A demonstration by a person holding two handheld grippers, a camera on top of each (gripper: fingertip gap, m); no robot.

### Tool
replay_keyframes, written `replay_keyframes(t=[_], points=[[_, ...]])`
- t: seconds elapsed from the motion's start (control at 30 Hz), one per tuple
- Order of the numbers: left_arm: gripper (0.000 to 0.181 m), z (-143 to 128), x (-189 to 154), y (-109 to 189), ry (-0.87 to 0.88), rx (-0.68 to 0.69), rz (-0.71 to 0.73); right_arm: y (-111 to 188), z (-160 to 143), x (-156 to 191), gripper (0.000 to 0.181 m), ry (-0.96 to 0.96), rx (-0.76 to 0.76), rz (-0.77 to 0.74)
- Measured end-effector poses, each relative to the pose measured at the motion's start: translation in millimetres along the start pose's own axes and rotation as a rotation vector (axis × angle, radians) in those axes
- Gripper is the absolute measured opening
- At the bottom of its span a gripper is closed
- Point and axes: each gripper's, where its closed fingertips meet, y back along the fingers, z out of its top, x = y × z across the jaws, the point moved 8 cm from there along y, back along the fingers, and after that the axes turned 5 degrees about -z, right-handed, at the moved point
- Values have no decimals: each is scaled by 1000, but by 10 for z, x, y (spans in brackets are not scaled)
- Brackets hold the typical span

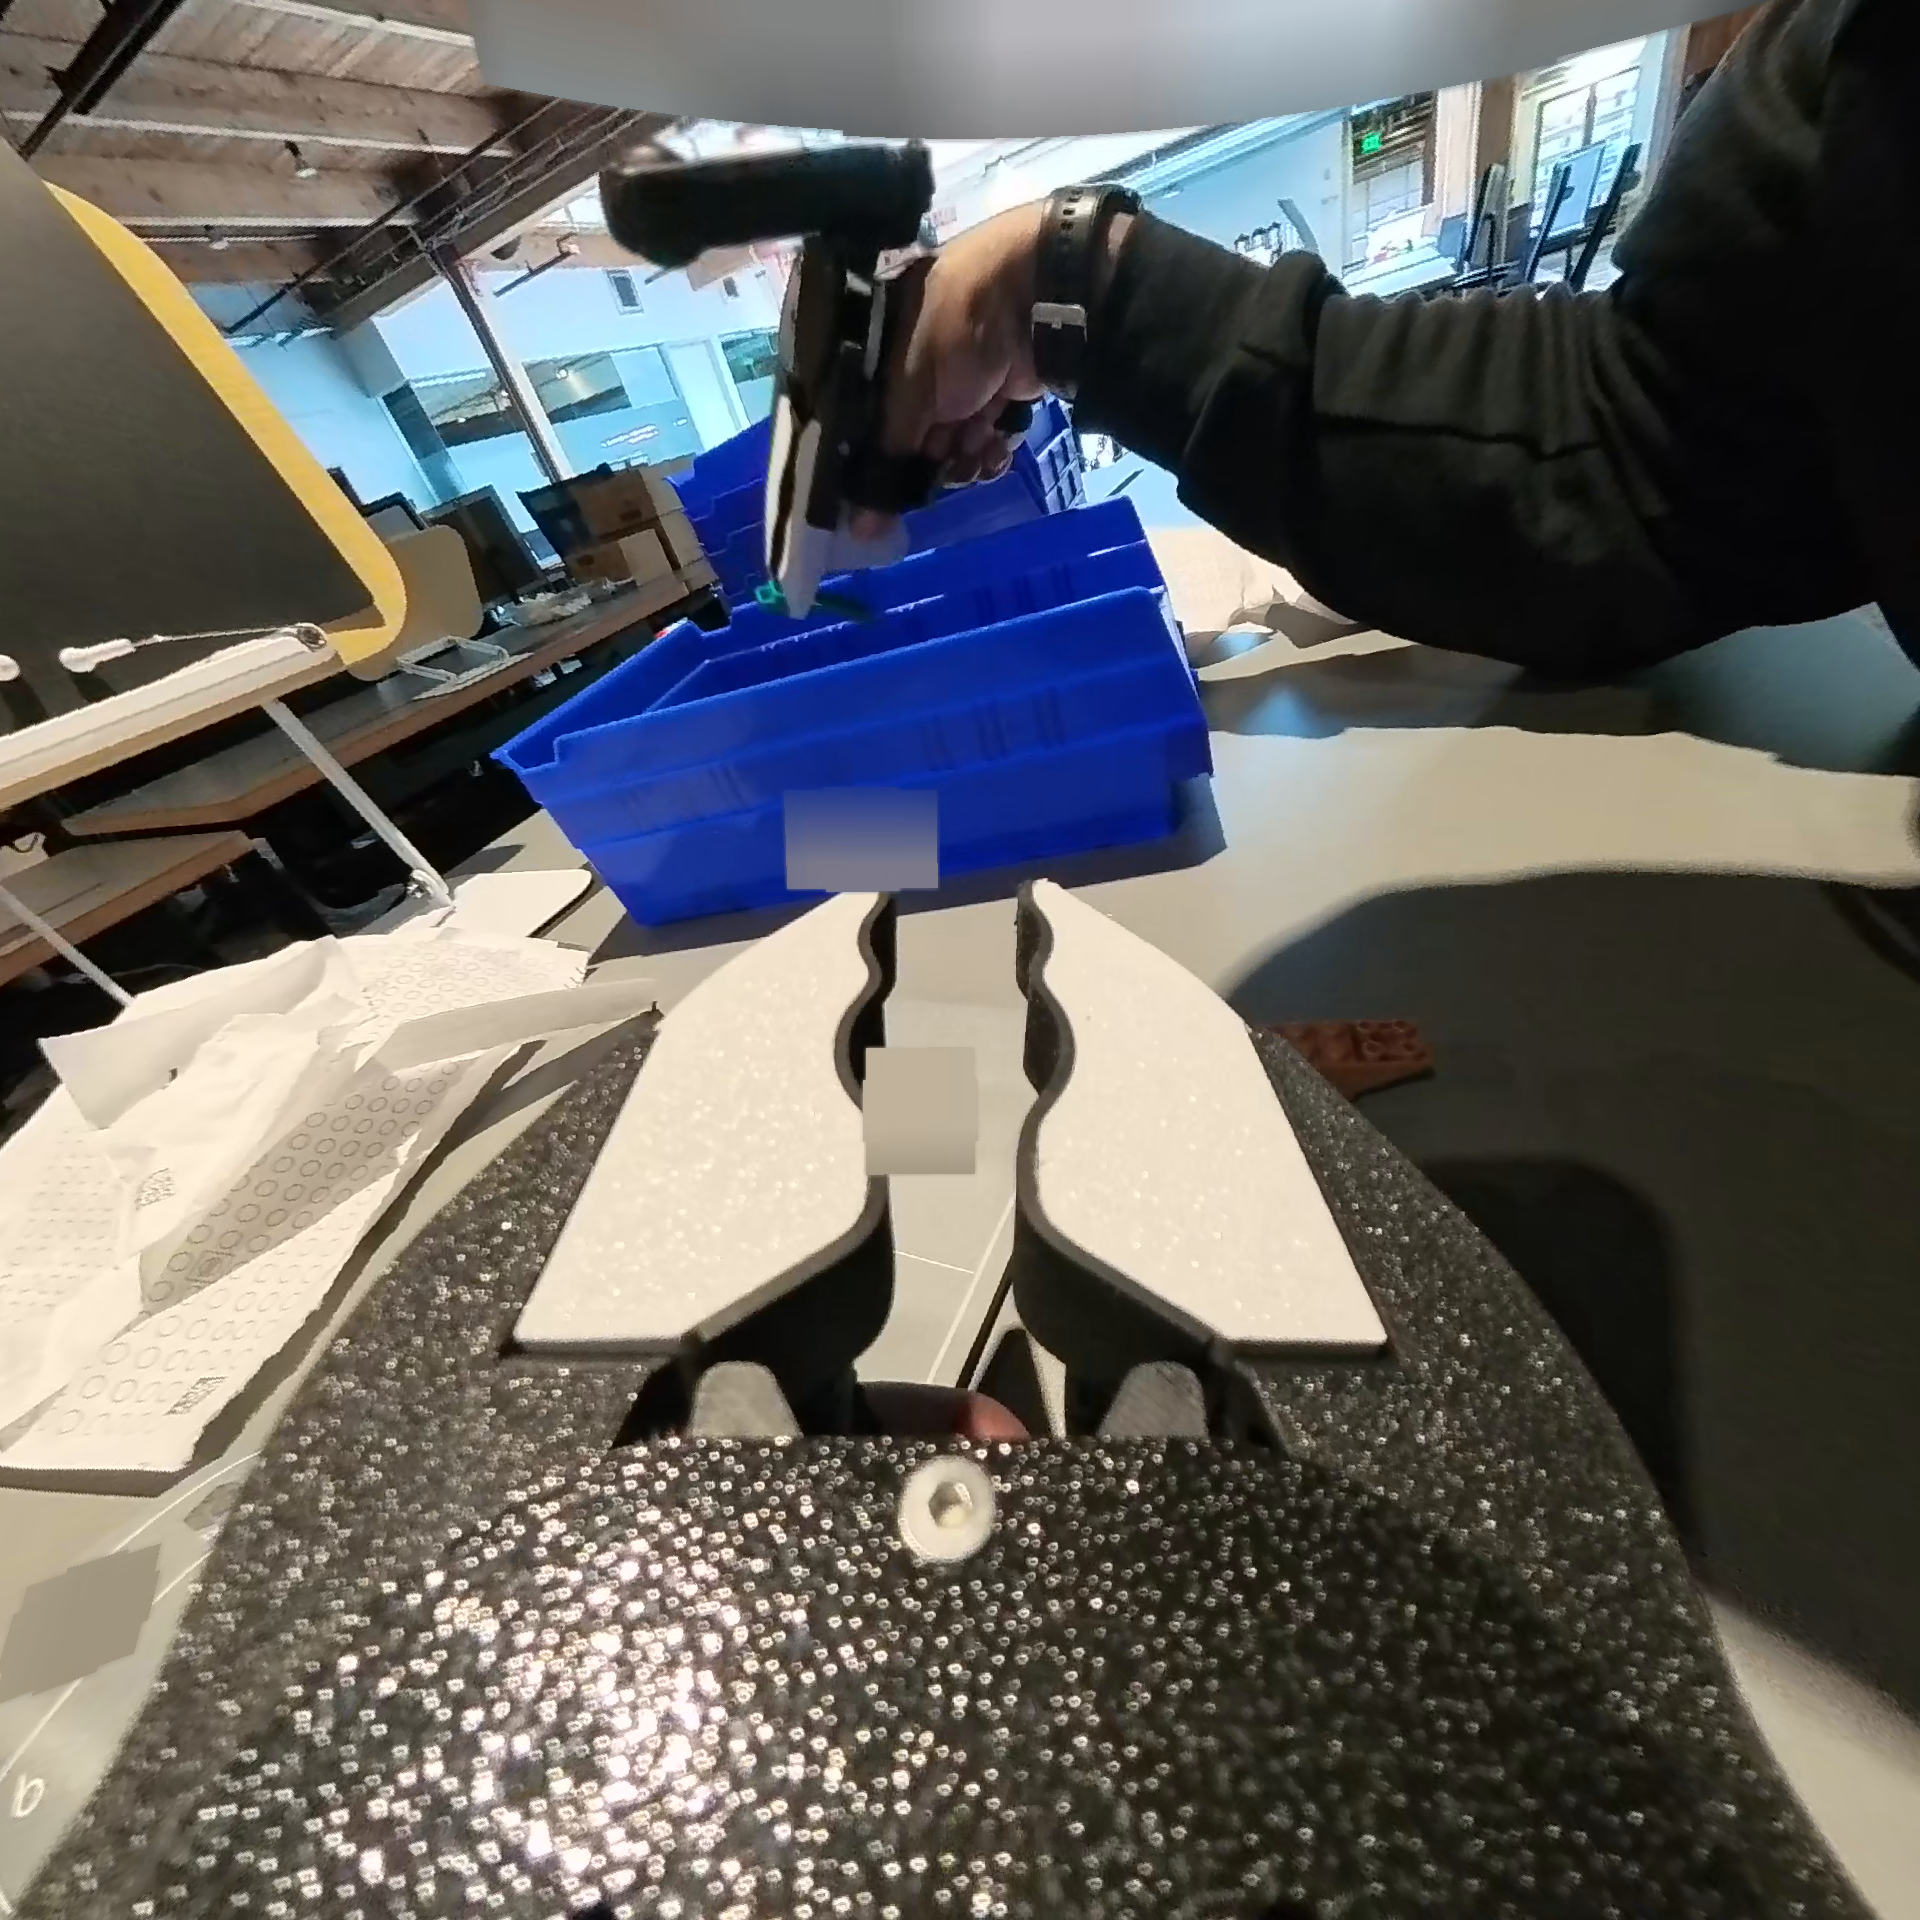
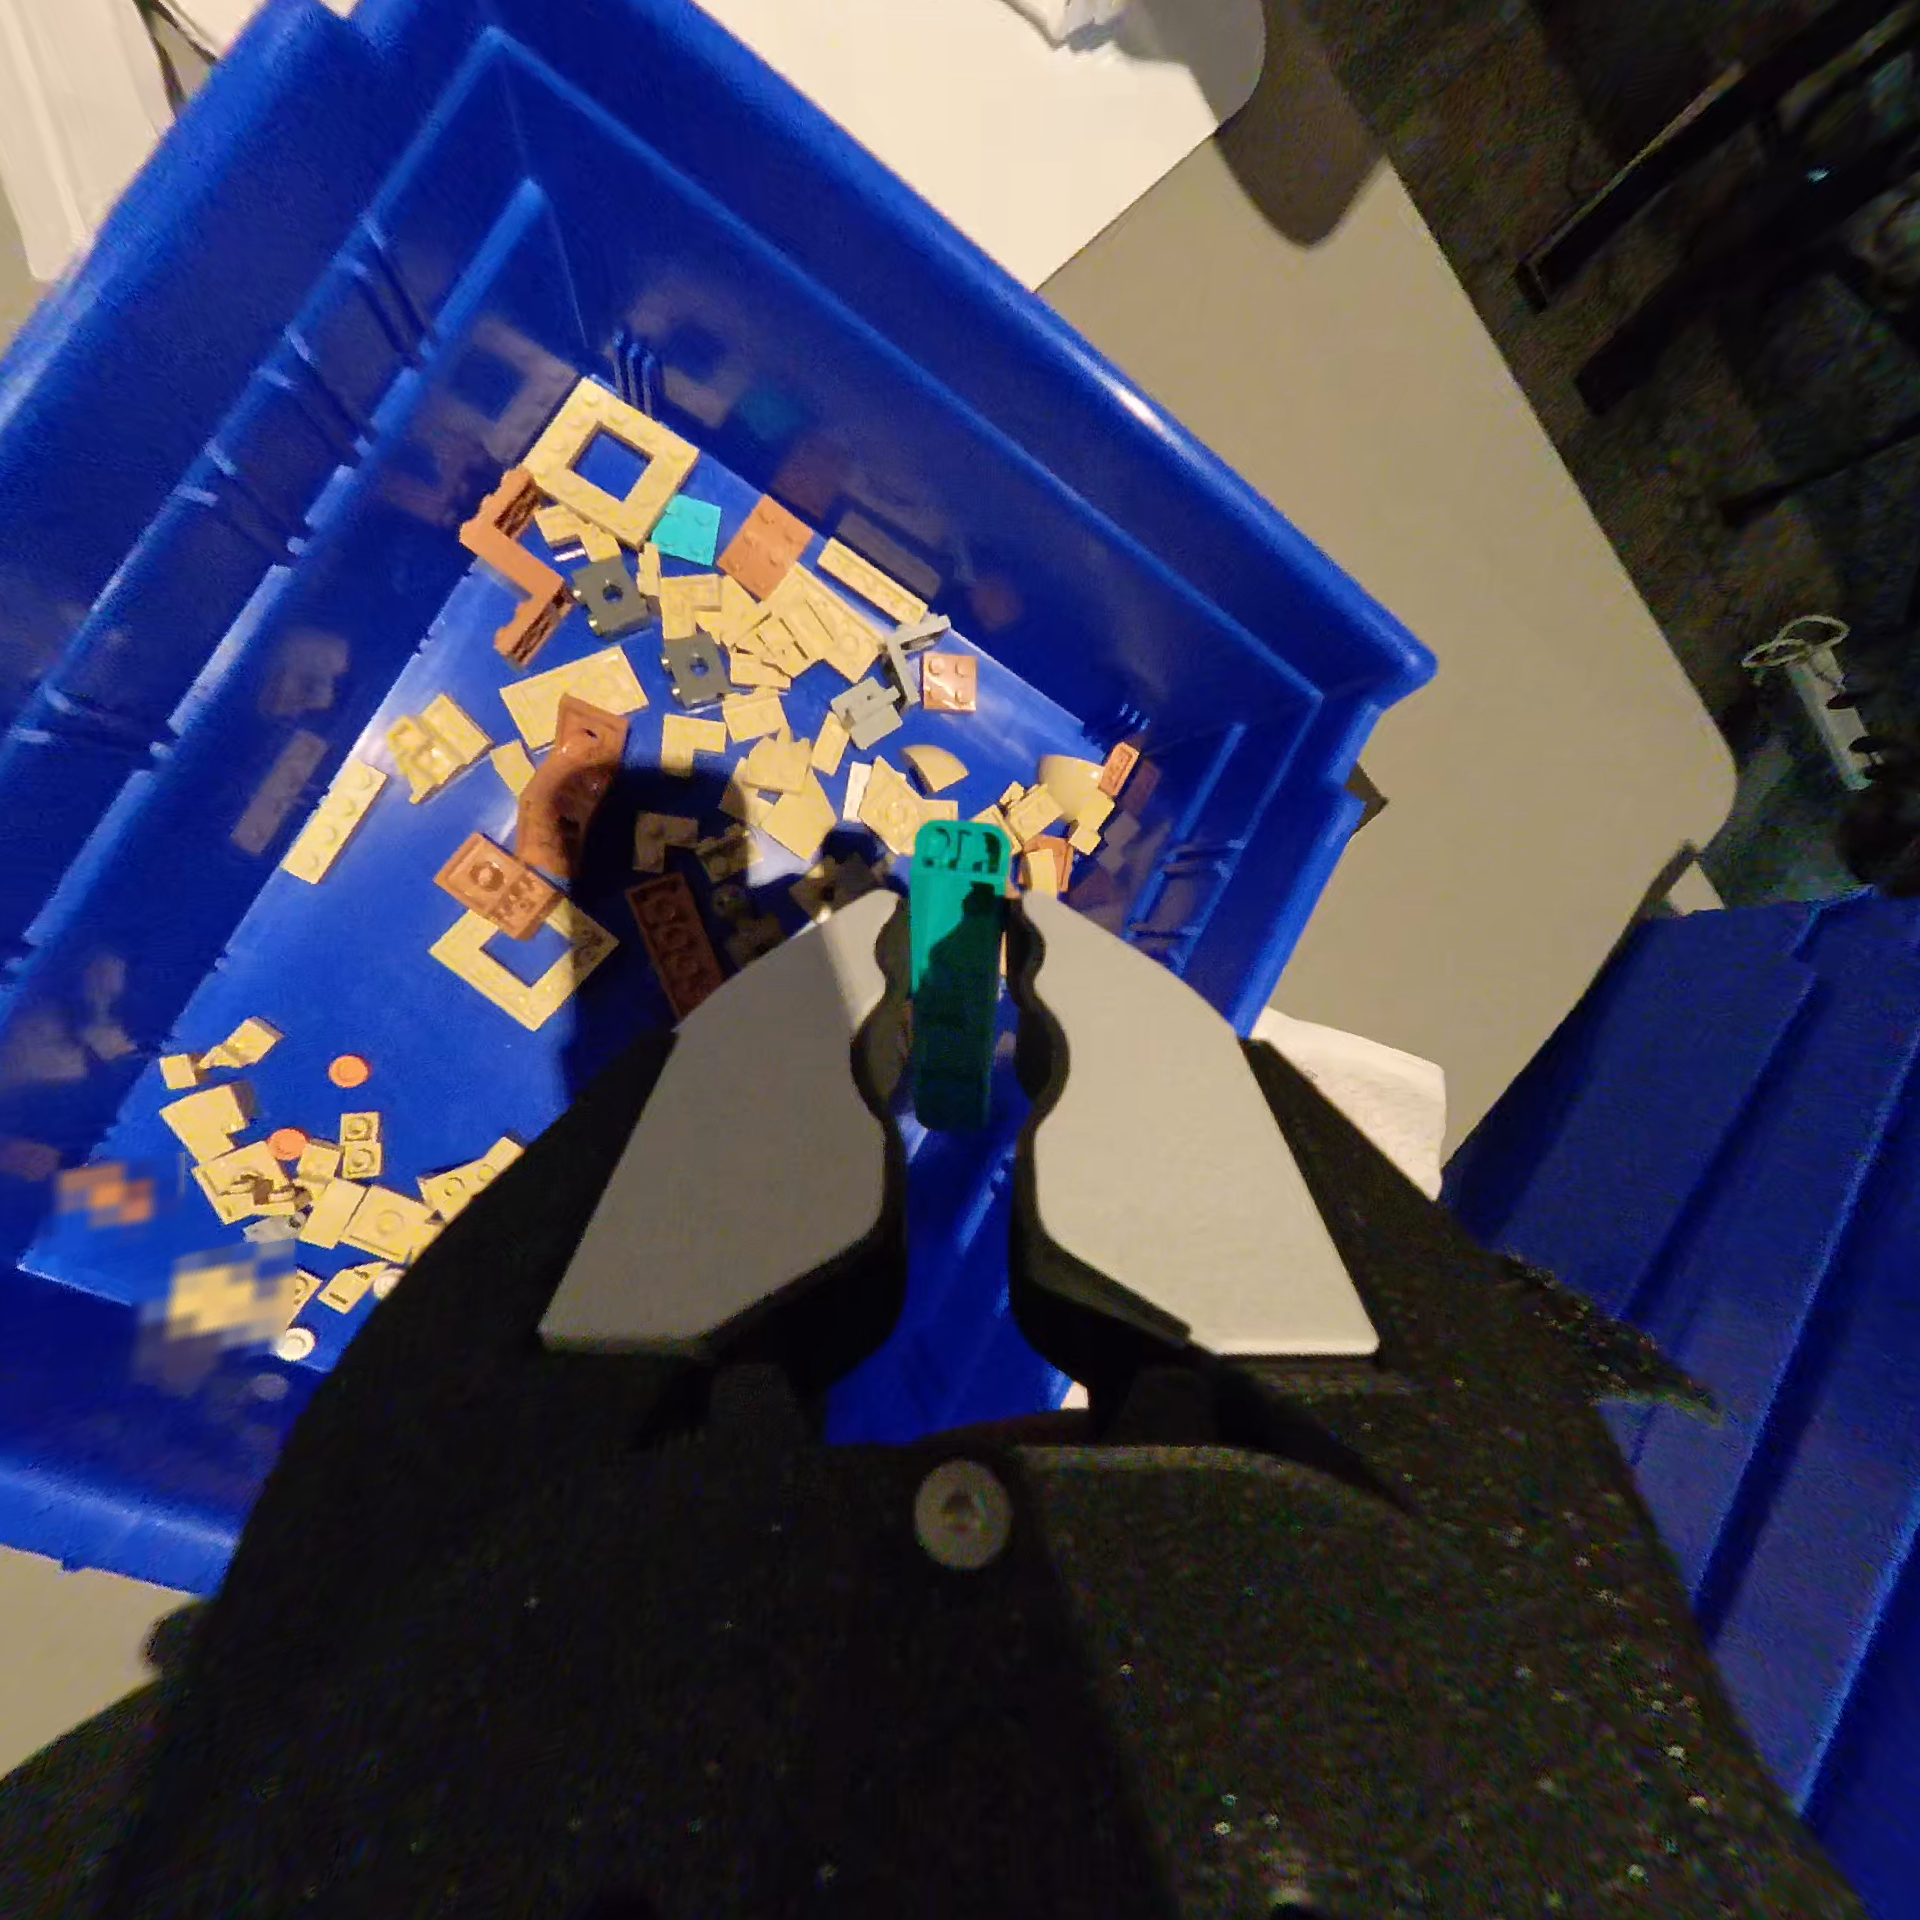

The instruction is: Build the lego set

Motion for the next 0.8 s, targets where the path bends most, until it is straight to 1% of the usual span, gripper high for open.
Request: replay_keyframes(t=[0.27,0.5,0.53,0.57,0.67,0.8], points=[[22,-2,-6,-1,-4,3,-2,-45,-32,41,16,22,32,28],[21,-2,-13,0,-11,3,-2,-161,-86,141,17,70,111,74],[25,-2,-16,0,-12,4,-3,-175,-96,154,17,77,121,83],[21,-3,-16,0,-13,7,-3,-189,-111,171,17,86,133,96],[21,-4,-21,-1,-17,10,-5,-250,-170,235,17,122,185,136],[22,-5,-25,-4,-20,14,-6,-353,-176,335,17,166,222,173]])
